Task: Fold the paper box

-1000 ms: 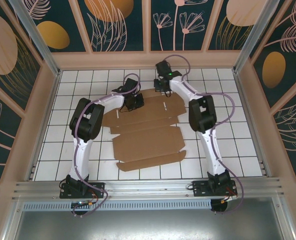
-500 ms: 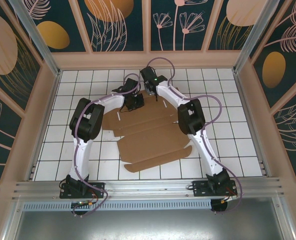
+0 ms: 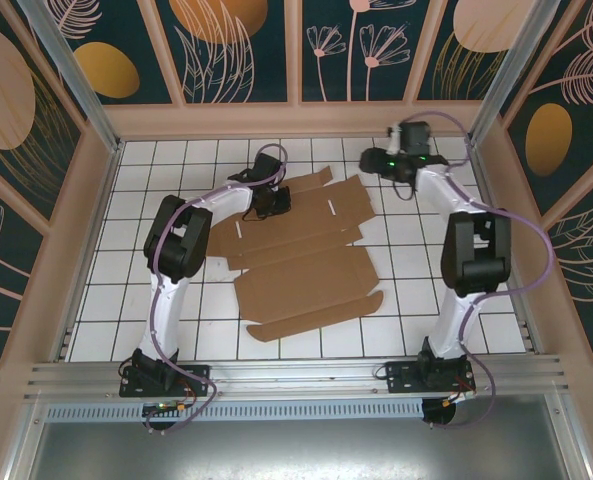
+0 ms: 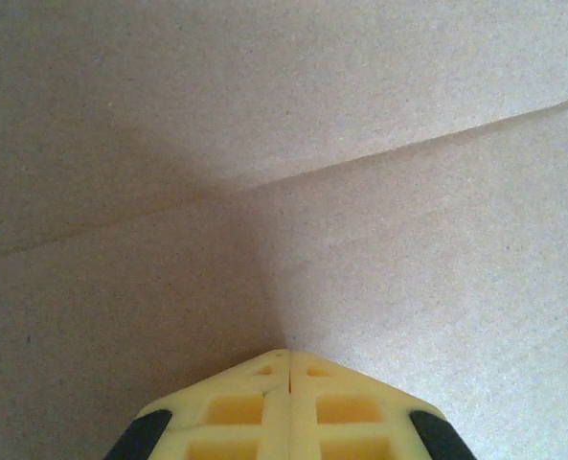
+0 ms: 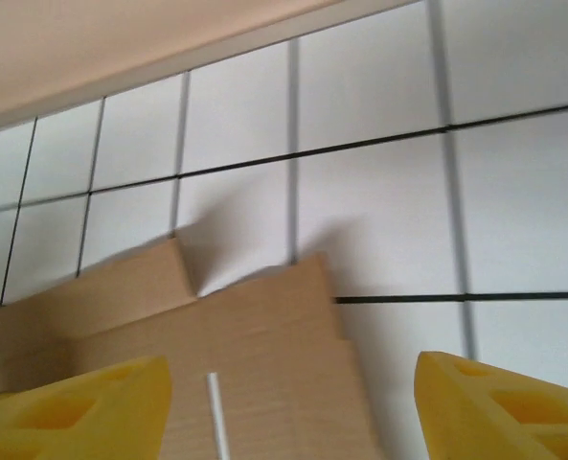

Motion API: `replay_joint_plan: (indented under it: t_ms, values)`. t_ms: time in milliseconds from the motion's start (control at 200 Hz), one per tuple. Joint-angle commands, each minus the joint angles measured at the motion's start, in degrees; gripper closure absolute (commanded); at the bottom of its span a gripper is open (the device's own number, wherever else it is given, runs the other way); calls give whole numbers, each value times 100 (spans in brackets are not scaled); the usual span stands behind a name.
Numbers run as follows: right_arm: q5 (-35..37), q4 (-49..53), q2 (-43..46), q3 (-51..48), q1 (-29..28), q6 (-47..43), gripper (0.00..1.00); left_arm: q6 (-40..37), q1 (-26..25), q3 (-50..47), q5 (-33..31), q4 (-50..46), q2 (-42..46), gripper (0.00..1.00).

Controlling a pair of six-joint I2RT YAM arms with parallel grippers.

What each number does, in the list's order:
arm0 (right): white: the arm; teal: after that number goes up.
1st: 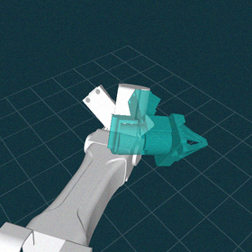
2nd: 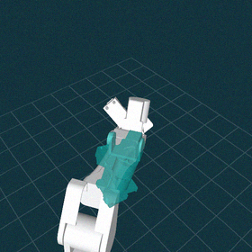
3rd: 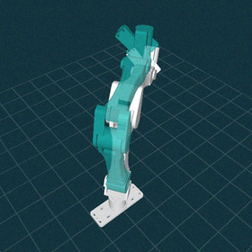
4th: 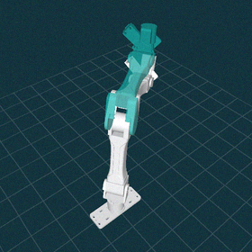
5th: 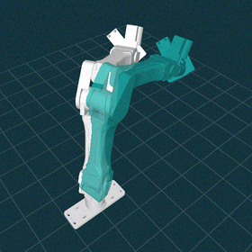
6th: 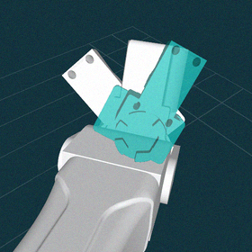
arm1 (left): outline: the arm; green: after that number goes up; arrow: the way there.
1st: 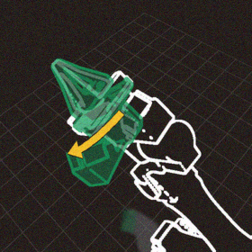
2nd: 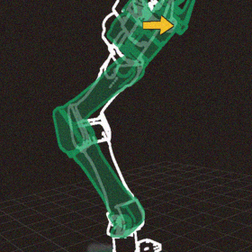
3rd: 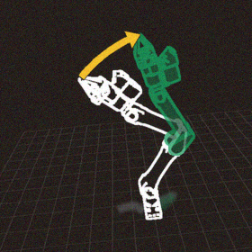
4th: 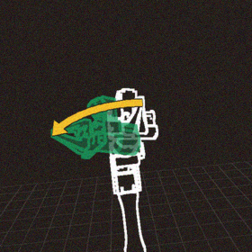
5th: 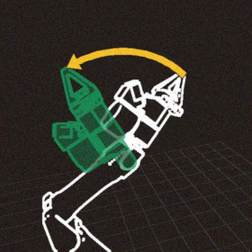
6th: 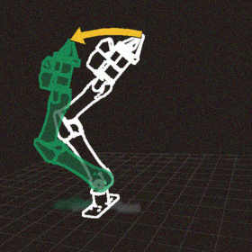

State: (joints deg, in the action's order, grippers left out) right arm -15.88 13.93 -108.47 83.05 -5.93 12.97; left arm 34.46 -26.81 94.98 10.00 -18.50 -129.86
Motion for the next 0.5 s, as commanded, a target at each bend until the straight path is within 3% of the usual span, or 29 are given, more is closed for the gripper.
replay_joint_plan:
  t_ms: [0, 275, 495]
  values:
    - [-1319, -408, -409, -490, 275, 146, 32, -412, -25, 93, -21, -492, -468, 94]
    - [-3156, -448, -1512, -245, 351, 36, 34, -523, -26, 82, 8, -381, -482, 94]
    - [-4056, -553, -2035, -3, 237, 214, 38, -545, -24, 117, 125, -356, -496, 95]
